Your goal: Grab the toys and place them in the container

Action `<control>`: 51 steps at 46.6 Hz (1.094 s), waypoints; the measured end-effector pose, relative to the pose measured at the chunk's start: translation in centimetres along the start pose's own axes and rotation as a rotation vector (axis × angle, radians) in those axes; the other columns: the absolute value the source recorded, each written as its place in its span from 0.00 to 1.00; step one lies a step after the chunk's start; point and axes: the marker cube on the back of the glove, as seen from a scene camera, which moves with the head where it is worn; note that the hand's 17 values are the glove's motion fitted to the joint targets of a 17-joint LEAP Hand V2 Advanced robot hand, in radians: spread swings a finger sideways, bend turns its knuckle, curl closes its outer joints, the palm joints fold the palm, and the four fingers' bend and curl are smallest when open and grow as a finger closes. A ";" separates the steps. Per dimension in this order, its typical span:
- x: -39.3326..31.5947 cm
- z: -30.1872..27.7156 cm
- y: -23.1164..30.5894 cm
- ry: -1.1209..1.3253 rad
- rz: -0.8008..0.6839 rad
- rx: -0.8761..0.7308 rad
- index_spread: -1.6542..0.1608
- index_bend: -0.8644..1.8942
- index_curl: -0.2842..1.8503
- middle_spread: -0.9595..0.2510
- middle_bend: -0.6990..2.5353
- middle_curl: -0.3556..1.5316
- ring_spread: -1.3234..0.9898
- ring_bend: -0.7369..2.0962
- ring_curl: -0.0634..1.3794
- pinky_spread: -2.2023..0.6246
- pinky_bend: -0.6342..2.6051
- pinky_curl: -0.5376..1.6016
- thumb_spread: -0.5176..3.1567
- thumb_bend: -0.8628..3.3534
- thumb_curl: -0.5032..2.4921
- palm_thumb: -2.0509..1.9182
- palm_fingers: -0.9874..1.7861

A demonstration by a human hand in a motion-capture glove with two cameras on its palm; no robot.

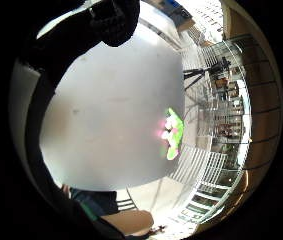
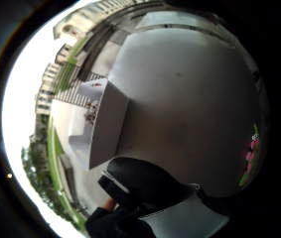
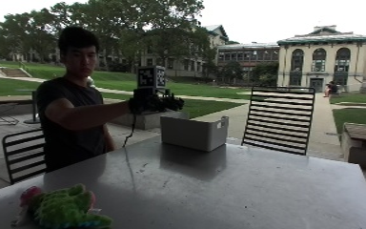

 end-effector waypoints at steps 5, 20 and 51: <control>4.3 2.3 1.5 0.038 0.167 -0.035 0.74 0.35 0.24 0.80 0.29 0.41 0.57 0.45 0.23 0.79 0.51 0.39 0.37 0.18 0.24 0.48 0.32; 16.9 8.4 7.7 0.023 0.398 -0.117 0.73 0.36 0.24 0.78 0.29 0.41 0.56 0.43 0.22 0.79 0.50 0.39 0.38 0.18 0.23 0.49 0.33; 28.7 17.2 16.4 -0.040 0.602 -0.210 0.70 0.40 0.29 0.73 0.27 0.41 0.54 0.43 0.22 0.79 0.47 0.39 0.40 0.19 0.24 0.50 0.38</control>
